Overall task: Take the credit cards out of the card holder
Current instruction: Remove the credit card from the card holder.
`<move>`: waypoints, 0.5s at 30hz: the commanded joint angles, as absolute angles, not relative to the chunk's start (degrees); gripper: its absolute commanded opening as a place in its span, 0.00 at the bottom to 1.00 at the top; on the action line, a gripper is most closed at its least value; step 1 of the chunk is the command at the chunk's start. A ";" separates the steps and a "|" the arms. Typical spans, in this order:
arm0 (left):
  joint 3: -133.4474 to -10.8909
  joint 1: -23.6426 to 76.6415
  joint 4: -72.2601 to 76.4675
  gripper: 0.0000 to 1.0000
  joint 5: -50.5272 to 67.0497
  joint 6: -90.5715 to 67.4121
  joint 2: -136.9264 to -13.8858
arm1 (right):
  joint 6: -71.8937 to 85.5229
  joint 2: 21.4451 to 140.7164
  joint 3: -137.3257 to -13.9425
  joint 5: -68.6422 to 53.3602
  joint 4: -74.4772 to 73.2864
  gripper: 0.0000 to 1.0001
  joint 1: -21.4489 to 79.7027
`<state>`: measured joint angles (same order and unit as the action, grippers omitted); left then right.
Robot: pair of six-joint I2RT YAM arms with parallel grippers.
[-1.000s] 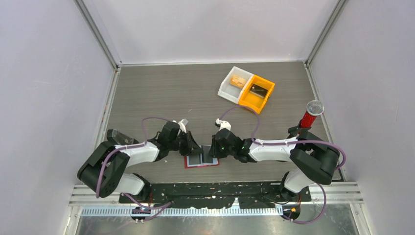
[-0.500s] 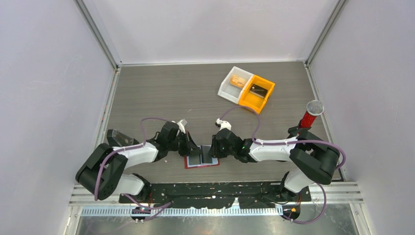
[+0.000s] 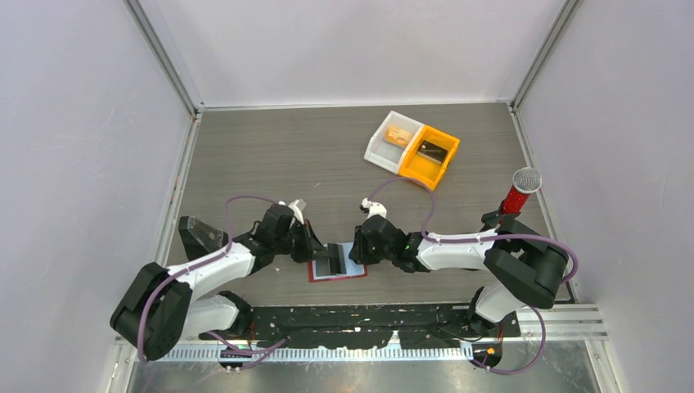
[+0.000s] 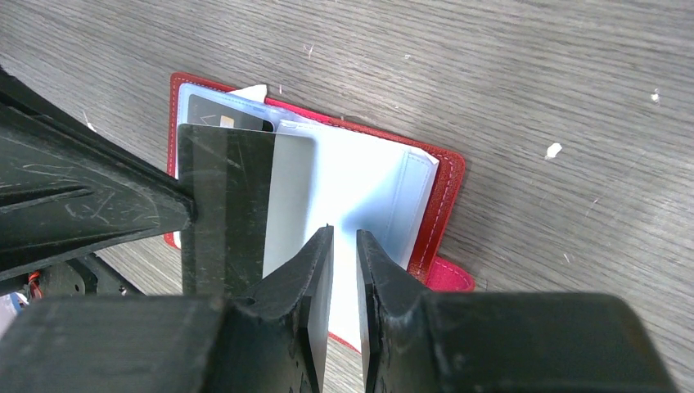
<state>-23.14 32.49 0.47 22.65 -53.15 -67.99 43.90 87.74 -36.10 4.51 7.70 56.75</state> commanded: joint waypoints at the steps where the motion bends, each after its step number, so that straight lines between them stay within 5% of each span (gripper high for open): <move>1: -25.12 32.10 -5.34 0.00 20.17 -49.99 -63.87 | 41.65 86.51 -37.02 6.54 3.99 0.24 56.25; 15: -30.71 32.08 -16.52 0.00 15.94 -48.89 -58.04 | 12.74 72.23 -33.64 6.15 17.26 0.32 56.70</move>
